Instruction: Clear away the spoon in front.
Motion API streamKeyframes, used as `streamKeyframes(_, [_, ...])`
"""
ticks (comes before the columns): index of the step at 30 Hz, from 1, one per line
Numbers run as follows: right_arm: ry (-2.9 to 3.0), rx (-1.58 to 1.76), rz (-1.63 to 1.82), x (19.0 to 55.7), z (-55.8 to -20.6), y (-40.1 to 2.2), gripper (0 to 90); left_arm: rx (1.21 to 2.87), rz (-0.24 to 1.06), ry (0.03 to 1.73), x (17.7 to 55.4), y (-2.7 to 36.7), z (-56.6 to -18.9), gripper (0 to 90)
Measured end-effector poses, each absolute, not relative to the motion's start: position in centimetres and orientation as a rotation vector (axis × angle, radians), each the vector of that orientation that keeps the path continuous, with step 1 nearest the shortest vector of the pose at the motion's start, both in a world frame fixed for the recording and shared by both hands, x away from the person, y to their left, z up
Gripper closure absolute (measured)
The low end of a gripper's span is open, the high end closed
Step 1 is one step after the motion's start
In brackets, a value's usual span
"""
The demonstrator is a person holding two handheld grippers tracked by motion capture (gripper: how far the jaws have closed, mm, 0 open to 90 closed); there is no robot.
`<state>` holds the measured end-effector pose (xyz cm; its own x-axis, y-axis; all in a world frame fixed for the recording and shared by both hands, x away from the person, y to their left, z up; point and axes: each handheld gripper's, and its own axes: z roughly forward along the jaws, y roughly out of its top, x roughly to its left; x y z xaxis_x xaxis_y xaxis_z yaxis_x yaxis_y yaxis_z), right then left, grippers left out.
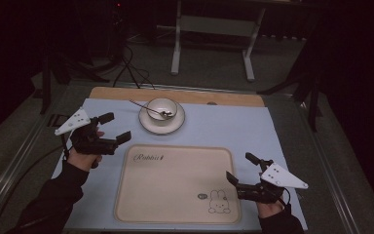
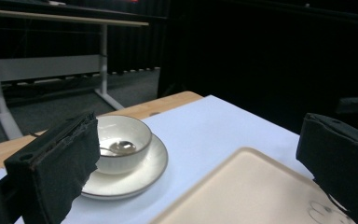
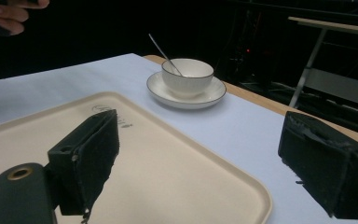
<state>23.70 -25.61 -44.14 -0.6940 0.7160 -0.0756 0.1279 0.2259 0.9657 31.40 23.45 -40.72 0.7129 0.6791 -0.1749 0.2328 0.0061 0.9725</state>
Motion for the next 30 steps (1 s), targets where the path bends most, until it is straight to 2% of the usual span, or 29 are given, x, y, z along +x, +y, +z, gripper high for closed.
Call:
streamKeyframes(16, [1.995,0.769,1.490,23.7,-44.2,-25.6,12.2,1.459,0.432,0.980,38.3,24.2,-41.9,0.0])
streamKeyframes(24, [1.997,0.772,1.490,23.7,-44.2,-25.7,12.2,1.406,0.357,1.096,41.0,23.8,-44.5,1.1])
streamKeyframes(30, [2.001,0.773,1.490,23.7,-44.3,-25.7,12.3,1.330,0.329,1.201,42.3,23.7,-46.2,6.8])
